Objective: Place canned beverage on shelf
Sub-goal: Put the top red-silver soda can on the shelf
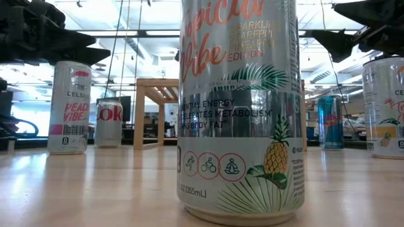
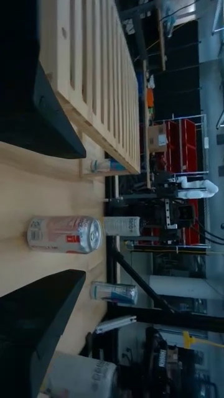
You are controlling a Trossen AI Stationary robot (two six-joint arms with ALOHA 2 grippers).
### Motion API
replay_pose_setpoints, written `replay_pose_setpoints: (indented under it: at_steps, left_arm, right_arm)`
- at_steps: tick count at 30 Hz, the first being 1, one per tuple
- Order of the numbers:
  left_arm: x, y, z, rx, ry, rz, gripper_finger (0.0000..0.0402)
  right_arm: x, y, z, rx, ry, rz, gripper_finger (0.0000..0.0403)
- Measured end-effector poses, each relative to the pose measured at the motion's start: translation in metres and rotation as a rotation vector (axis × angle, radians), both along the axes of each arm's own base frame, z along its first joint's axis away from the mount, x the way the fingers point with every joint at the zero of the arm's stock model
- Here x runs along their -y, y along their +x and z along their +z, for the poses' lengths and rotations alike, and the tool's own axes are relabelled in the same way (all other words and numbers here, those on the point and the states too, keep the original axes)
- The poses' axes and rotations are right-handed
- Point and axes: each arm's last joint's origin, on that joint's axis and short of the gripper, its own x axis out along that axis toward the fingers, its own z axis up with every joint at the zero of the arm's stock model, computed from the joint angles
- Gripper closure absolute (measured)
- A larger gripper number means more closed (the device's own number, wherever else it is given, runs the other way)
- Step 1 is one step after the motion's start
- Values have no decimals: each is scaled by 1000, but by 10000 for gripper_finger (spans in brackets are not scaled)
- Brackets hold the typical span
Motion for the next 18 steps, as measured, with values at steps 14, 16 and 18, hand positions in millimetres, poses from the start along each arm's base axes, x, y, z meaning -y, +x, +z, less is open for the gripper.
replay_pose_setpoints:
  at_steps: [14, 16, 18]
  left_arm:
    - [1, -9, 22, -82, -59, -20, 105]
    - [1, -9, 20, -98, -61, -18, 106]
    - [1, -9, 21, -90, -62, -10, 107]
  right_arm:
    - [0, 0, 0, 0, 0, 0, 10]
    - [0, 0, 0, 0, 0, 0, 10]
    - [0, 0, 0, 0, 0, 0, 10]
